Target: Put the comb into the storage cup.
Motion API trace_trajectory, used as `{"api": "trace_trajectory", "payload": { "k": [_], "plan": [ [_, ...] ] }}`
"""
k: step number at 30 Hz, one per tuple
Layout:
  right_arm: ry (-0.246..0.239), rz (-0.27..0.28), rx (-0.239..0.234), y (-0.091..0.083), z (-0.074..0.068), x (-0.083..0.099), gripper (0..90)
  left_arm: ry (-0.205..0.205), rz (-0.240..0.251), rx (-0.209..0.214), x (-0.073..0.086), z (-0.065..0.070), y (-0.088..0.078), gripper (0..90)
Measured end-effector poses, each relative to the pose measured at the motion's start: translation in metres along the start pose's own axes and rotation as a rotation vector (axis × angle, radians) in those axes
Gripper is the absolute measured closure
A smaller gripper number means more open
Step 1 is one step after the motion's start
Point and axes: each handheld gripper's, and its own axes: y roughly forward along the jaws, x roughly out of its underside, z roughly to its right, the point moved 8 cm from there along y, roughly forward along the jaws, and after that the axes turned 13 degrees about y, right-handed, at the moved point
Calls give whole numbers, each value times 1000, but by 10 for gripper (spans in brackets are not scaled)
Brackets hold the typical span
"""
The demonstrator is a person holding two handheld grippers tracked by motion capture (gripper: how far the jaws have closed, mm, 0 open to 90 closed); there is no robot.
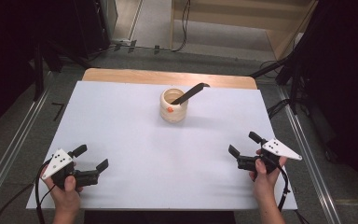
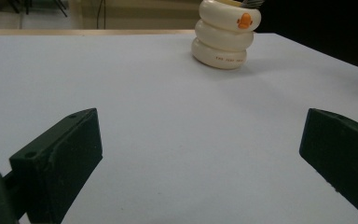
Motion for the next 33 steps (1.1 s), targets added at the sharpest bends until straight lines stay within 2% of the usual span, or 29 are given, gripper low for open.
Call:
{"api": "trace_trajectory", "payload": {
  "k": [11, 15, 32, 33],
  "plan": [
    [10, -4, 23, -20, 12, 11, 0, 4, -3, -3, 0, 0, 0, 0],
    [-3, -13, 29, -26, 14, 14, 0, 1, -2, -3, 0, 0, 0, 0],
    [26, 0, 74, -60, 36, 27, 0, 1, 2, 2, 0, 1, 0, 0],
    [-17, -13, 97, -64, 40, 29, 0, -1, 7, 1, 0, 0, -1, 0]
  ]
}}
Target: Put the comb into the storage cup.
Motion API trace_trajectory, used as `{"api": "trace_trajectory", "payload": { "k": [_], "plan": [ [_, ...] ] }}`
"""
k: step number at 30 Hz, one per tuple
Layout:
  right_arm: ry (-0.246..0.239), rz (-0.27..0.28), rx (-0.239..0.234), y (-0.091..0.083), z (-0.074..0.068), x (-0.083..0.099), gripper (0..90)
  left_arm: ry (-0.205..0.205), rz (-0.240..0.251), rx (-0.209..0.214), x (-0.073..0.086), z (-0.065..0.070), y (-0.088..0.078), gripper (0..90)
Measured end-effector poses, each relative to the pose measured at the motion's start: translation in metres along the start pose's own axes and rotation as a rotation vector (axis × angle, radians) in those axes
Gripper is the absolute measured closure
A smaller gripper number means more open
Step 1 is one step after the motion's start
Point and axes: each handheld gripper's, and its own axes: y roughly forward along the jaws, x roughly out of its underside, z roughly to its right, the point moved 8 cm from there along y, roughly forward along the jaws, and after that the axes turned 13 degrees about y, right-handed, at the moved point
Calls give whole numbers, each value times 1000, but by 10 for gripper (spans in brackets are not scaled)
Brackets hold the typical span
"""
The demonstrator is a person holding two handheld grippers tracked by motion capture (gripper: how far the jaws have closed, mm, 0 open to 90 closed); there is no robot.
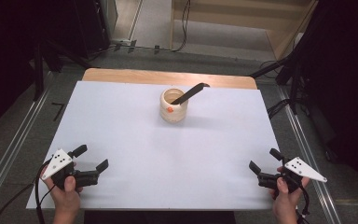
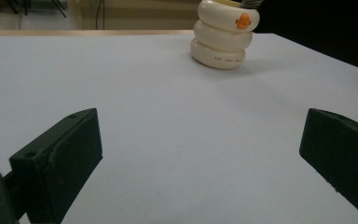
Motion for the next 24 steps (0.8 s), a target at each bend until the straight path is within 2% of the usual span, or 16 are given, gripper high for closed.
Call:
{"api": "trace_trajectory", "payload": {
  "k": [5, 9, 11, 18, 22, 24],
  "plan": [
    [-9, -28, 14, -2, 8, 5, 0, -2, 6, 1, -1, -1, 0, 0],
    [11, -24, 21, -4, 14, 8, 0, 9, 6, 6, -1, 0, 0, 0],
    [7, -27, 33, -5, 15, 10, 0, 4, 8, 6, -1, 0, 0, 0],
    [8, -30, 34, 2, 16, 13, 0, 2, 8, 8, -1, 0, 0, 0],
    [45, -5, 44, 2, 20, 12, 0, 2, 7, 6, -1, 0, 1, 0],
    [60, -16, 48, 4, 22, 13, 0, 1, 6, 6, -1, 0, 1, 0]
  ]
}}
